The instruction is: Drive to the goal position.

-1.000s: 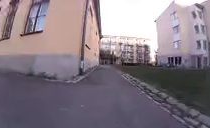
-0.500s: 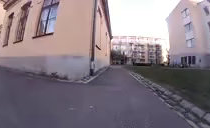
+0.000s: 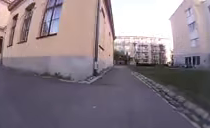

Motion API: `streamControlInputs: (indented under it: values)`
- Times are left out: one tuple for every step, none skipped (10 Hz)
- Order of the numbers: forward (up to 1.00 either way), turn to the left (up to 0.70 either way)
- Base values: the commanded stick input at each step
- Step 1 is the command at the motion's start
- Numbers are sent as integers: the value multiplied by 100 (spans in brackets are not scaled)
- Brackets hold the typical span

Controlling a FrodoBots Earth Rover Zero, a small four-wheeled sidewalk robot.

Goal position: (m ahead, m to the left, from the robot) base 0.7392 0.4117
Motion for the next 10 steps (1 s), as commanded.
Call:
streamControlInputs:
  values:
    - [0, 45]
    - [0, 45]
    - [0, 45]
    - [0, 45]
    - [0, 45]
    - [46, 37]
    - [100, 27]
    - [100, 27]
    - [100, 27]
    - [100, 27]
